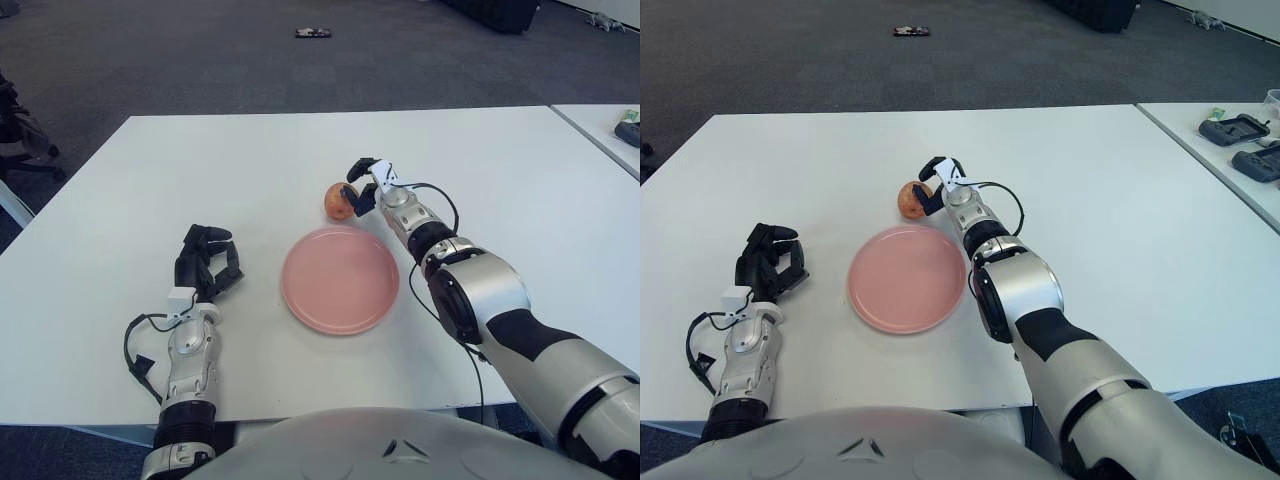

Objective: Put the apple into the plate.

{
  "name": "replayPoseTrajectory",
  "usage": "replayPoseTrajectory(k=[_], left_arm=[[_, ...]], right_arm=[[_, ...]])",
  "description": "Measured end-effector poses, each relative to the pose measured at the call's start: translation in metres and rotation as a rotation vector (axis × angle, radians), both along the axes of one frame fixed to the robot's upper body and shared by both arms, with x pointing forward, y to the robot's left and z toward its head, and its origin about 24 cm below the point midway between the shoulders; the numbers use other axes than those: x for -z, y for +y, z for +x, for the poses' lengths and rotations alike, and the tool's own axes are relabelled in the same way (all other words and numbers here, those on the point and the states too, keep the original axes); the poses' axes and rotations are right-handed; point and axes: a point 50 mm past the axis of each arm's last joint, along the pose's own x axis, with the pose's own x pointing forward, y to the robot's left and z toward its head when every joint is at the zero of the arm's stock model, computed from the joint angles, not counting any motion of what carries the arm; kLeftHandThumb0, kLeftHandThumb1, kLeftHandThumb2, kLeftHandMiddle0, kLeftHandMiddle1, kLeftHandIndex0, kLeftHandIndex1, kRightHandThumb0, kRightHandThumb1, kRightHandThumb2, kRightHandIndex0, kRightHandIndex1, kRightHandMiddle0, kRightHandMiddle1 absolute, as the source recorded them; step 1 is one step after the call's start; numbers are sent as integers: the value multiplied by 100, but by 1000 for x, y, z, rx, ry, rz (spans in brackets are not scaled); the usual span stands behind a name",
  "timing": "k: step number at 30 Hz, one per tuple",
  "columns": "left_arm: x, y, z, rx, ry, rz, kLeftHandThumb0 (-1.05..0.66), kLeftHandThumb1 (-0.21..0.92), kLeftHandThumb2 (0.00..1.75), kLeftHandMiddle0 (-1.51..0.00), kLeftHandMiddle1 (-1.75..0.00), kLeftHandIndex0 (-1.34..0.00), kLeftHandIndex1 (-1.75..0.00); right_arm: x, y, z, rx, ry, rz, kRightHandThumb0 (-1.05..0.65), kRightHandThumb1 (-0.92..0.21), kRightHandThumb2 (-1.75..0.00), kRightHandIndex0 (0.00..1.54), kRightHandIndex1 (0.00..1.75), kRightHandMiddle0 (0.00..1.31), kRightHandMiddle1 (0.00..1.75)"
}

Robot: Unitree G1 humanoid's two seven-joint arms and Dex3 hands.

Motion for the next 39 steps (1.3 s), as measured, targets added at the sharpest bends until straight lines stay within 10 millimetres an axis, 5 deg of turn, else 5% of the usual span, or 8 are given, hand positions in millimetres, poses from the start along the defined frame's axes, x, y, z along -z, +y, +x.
replayPoseTrajectory(k=[3, 7, 12, 21, 39], left_arm=[[0, 0, 0, 0, -1, -1, -42, 51, 108, -70, -175, -46, -175], [0, -1, 0, 1, -4, -4, -42, 51, 109, -70, -175, -46, -175], [0, -2, 0, -2, -8, -8, -42, 50, 110, -69, -175, -47, -175], [0, -3, 0, -6, -13, -11, -42, 49, 111, -69, -175, -47, -175], [0, -3, 0, -9, -24, -14, -42, 50, 109, -67, -175, -46, -175]], right_arm=[[-3, 3, 0, -68, -27, -43, -58, -56, -99, 6, 109, 4, 127], [-7, 6, 1, -151, -65, -117, -73, -59, -93, 1, 52, 1, 85], [-11, 8, 2, -216, -113, -222, -84, -61, -85, 0, 7, 0, 38], [-23, 19, 4, -315, -170, -362, -95, -63, -75, 0, 0, 0, 3], [-35, 36, 5, -440, -237, -578, -105, -63, -61, 0, 0, 0, 0]])
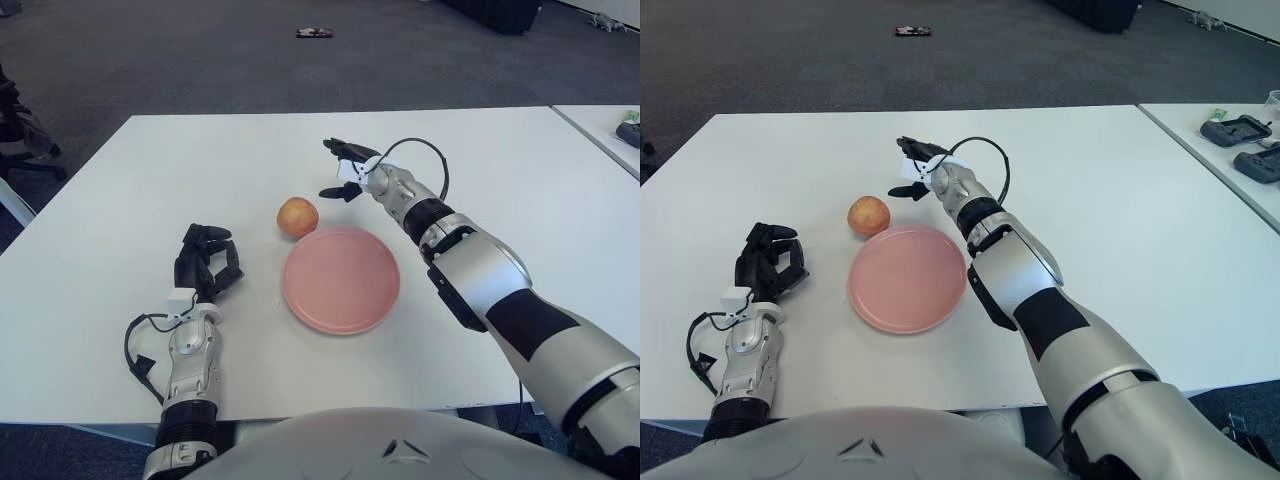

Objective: Put the apple into the plate.

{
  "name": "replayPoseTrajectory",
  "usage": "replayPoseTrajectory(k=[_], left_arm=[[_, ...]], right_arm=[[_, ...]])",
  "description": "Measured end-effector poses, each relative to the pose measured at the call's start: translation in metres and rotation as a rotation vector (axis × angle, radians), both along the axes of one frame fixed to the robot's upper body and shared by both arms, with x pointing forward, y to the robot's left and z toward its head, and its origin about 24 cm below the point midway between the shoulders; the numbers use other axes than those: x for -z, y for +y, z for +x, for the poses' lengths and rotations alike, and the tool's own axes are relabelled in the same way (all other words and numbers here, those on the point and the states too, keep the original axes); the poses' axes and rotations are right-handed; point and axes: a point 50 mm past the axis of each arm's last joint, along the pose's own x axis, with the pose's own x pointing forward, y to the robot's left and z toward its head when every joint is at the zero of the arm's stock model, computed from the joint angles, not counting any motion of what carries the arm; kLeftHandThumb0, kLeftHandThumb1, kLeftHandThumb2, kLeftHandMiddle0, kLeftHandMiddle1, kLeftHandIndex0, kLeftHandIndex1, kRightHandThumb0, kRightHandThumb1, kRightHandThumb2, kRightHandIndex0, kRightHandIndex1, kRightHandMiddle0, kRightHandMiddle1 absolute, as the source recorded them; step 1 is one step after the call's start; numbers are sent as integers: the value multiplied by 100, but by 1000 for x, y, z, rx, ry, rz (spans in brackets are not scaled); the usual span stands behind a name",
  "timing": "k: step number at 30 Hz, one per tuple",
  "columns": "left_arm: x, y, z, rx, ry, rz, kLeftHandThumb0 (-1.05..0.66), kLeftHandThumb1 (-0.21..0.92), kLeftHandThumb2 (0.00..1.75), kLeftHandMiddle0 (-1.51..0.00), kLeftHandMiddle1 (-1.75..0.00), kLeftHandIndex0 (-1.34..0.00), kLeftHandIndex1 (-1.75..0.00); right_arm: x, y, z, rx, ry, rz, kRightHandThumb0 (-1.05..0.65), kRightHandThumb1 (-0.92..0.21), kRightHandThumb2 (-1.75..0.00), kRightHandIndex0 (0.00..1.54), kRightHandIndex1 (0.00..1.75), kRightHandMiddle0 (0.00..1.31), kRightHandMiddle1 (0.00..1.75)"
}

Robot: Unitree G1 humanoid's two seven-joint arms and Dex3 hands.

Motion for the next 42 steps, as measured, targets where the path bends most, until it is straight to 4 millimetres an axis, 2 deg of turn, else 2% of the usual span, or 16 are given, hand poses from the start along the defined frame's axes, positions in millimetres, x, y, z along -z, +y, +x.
replayPoseTrajectory(k=[10, 17, 21, 24, 32, 42], left_arm=[[0, 0, -1, -2, -9, 3, -43, 49, 111, -71, -175, -48, -175], [0, 0, -1, -4, -9, 3, -42, 49, 111, -68, -175, -47, -175], [0, 0, -1, -9, -13, -9, -42, 51, 109, -67, -175, -46, -175], [0, 1, -1, -12, -15, -16, -42, 51, 109, -67, -175, -46, -175], [0, 0, -1, -13, -12, -26, -42, 51, 109, -63, -175, -46, -175], [0, -1, -1, -30, 2, -40, -42, 51, 108, -61, -175, -46, -175]], right_arm=[[4, 6, -4, -42, -39, -92, -105, -63, -59, 0, 0, 0, 0], [8, 12, -7, -63, -37, -124, -105, -63, -58, 0, 0, 0, 0], [7, 12, -7, -59, -33, -113, -104, -67, -59, 0, 0, 0, 0], [7, 11, -6, -39, -17, -72, -98, -76, -59, 0, 0, 0, 0], [11, -4, -4, 37, 16, 41, -85, -90, -63, 0, 0, 0, 0], [31, -34, -7, 175, 22, 210, -76, -92, -80, 0, 0, 0, 0]])
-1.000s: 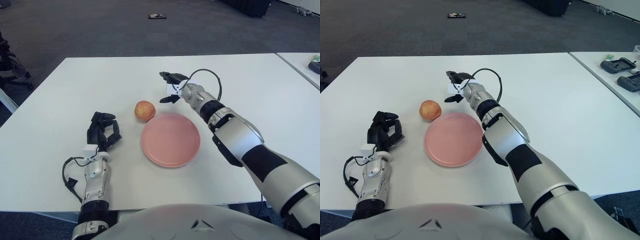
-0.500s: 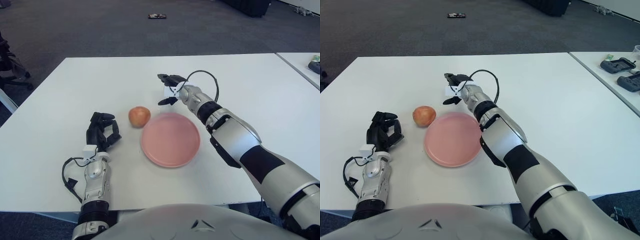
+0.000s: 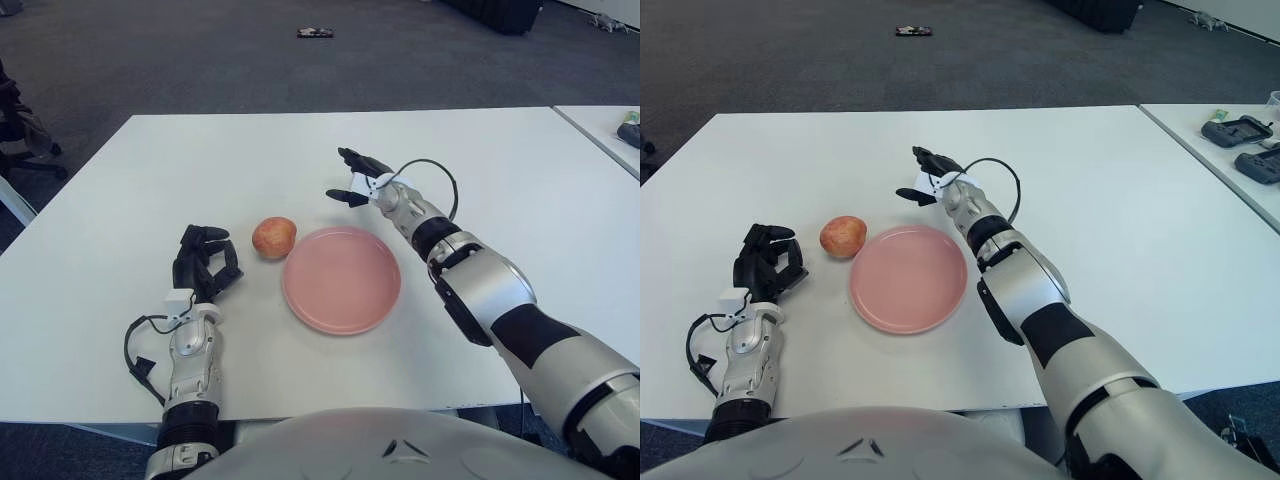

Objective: Put the apple into the plate.

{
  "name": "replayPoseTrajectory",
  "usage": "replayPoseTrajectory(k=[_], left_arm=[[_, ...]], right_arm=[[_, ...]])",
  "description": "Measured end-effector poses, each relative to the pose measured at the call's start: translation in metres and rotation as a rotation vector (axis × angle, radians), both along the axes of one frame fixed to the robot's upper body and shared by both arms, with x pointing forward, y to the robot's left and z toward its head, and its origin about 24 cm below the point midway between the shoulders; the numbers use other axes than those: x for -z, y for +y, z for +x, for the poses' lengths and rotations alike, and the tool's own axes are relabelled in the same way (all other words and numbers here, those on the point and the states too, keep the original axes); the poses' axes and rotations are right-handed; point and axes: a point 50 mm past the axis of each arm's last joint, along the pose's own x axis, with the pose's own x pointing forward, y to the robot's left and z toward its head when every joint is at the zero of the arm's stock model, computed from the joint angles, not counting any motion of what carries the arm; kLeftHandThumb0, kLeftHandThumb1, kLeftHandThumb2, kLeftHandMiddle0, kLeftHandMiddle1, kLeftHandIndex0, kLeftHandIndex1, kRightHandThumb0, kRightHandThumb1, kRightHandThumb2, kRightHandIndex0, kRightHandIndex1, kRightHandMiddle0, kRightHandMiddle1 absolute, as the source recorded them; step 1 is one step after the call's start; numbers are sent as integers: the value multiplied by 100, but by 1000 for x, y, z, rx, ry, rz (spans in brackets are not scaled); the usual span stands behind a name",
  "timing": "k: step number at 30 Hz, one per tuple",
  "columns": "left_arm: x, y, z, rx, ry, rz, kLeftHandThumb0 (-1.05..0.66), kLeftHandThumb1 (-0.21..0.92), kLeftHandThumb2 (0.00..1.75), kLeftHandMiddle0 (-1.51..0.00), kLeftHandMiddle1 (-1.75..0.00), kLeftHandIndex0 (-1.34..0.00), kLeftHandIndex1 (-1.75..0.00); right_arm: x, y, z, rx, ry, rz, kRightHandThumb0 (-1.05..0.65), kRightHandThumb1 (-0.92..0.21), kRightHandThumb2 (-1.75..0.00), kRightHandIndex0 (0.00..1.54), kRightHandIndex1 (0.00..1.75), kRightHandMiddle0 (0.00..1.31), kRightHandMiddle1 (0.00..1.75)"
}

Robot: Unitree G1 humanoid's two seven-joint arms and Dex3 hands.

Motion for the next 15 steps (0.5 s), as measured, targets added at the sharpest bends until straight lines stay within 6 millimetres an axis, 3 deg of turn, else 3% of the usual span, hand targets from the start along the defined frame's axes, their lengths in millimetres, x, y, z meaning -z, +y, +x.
replayPoseTrajectory(k=[2, 5, 7, 10, 13, 15], left_arm=[[0, 0, 0, 0, 2, 0, -42, 51, 108, -61, -175, -46, -175], [0, -1, 1, 5, 2, 7, -42, 52, 107, -61, -175, -45, -175], [-1, -2, 2, 10, -4, 16, -41, 55, 103, -60, -172, -43, -175], [-4, -4, 4, 37, -11, 51, -39, 68, 86, -50, -163, -34, -175], [-6, -7, 4, 68, -1, 82, -37, 77, 74, -42, -157, -28, -175], [-7, -9, 3, 85, 5, 92, -36, 81, 68, -37, -155, -26, -175]], right_arm=[[3, -6, -2, 30, -13, 54, -75, -92, -83, 0, 0, 0, 0], [7, -15, -5, 71, -39, 132, -71, -92, -84, 0, 19, 0, 25], [10, -21, -8, 101, -58, 184, -67, -90, -86, 0, 59, 0, 58], [13, -33, -13, 187, -77, 360, -45, -91, -63, 24, 118, 13, 136], [20, -46, -23, 279, -78, 598, -40, -78, -75, 40, 151, 25, 162], [29, -56, -31, 332, -57, 717, -40, -70, -85, 54, 163, 32, 168]])
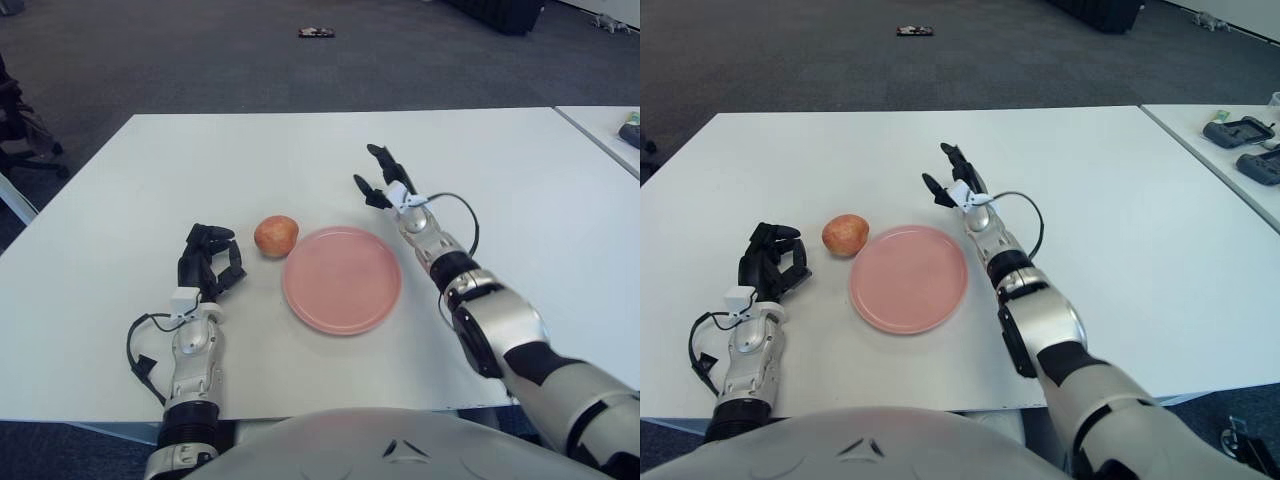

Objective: Put the apple into the plate.

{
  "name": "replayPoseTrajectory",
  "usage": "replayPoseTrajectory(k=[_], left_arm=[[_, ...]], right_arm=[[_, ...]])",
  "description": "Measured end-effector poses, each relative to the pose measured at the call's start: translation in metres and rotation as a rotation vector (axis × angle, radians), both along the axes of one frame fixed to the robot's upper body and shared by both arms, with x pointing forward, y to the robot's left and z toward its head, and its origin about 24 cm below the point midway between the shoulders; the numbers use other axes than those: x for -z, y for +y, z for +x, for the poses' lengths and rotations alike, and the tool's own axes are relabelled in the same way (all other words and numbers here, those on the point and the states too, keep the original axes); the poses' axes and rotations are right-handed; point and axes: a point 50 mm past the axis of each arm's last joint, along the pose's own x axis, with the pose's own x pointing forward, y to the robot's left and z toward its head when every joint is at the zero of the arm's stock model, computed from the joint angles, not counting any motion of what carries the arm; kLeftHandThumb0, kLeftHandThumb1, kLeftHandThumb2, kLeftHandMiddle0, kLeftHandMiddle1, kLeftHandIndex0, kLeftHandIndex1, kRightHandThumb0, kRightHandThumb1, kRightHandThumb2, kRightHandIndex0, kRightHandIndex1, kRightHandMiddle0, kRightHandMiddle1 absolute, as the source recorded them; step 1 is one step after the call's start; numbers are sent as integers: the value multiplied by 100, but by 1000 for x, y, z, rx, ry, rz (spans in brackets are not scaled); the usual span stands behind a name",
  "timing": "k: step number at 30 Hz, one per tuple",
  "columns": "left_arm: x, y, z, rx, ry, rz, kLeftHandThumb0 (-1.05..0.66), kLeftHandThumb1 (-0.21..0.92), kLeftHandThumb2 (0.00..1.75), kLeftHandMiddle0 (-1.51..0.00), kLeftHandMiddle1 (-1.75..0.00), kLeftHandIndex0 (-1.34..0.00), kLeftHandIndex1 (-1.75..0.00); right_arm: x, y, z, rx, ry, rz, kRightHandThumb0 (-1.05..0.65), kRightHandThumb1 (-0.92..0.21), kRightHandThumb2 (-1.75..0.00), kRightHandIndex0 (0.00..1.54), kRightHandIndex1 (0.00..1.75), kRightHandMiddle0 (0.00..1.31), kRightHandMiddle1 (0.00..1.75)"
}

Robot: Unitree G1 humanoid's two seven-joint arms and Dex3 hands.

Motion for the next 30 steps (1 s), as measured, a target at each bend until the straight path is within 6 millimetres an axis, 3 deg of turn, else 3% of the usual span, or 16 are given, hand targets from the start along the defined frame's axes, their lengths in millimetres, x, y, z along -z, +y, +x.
replayPoseTrajectory(k=[8, 19, 30], left_arm=[[-3, -6, -2, 35, 25, -2, -35, 91, 54, -30, -149, -20, -175], [-3, -6, 0, 43, 37, -8, -36, 88, 59, -32, -150, -22, -175], [-2, -6, 3, 40, 21, -13, -37, 78, 72, -35, -152, -27, -175]], right_arm=[[34, -31, -31, 76, 100, 302, -43, -47, -114, 90, 174, 49, 174], [33, -44, -68, 46, -9, 602, -48, -32, -133, 121, 175, 61, 175], [31, -52, -96, 21, -39, 646, -52, -22, -145, 132, 175, 70, 175]])
